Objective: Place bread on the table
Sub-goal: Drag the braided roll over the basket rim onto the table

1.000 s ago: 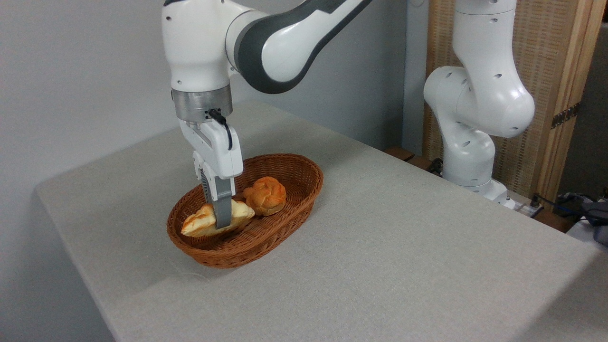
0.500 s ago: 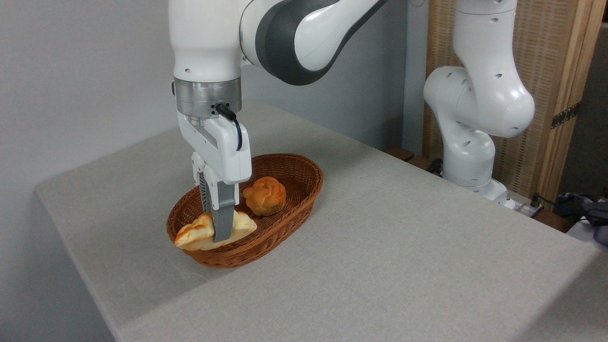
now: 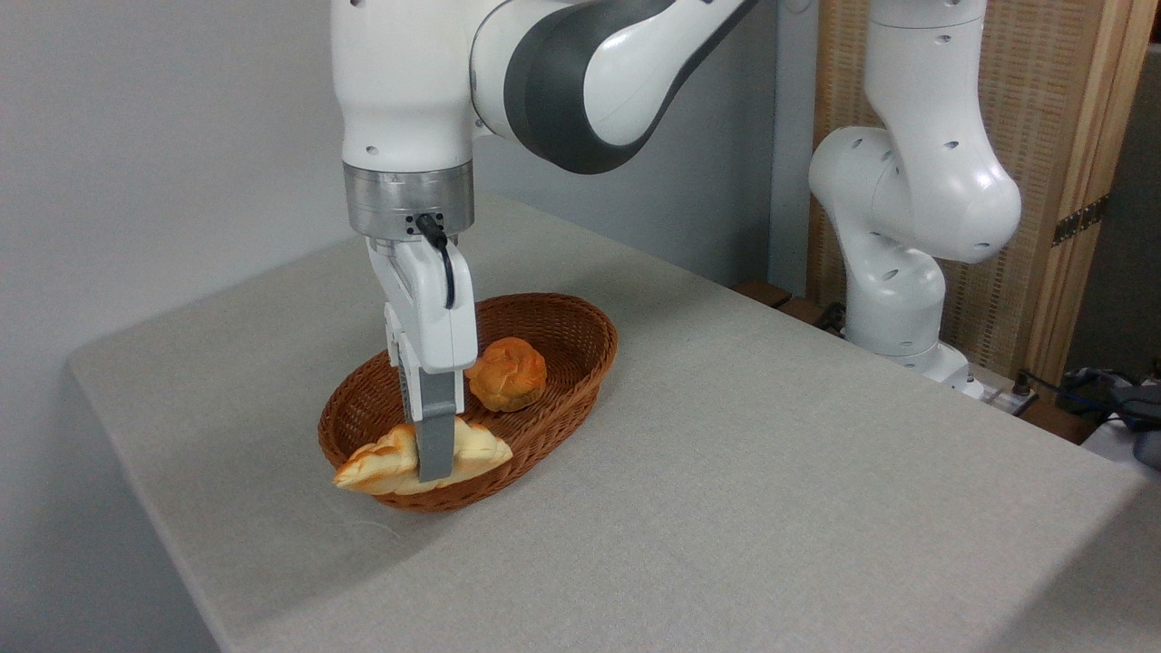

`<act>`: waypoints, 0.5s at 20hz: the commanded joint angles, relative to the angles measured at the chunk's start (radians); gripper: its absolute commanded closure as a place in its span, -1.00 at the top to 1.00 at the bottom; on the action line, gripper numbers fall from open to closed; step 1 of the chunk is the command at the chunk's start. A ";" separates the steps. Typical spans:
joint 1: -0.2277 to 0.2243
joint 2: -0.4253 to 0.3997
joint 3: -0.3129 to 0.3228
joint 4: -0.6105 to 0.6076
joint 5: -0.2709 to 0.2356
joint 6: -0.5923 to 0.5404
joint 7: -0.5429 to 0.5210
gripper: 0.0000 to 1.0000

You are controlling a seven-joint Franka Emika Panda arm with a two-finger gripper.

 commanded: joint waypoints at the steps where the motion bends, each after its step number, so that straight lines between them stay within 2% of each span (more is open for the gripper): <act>1: -0.009 0.007 0.010 -0.001 -0.011 0.007 0.027 0.51; 10: -0.008 0.009 0.010 -0.001 -0.008 0.010 0.028 0.71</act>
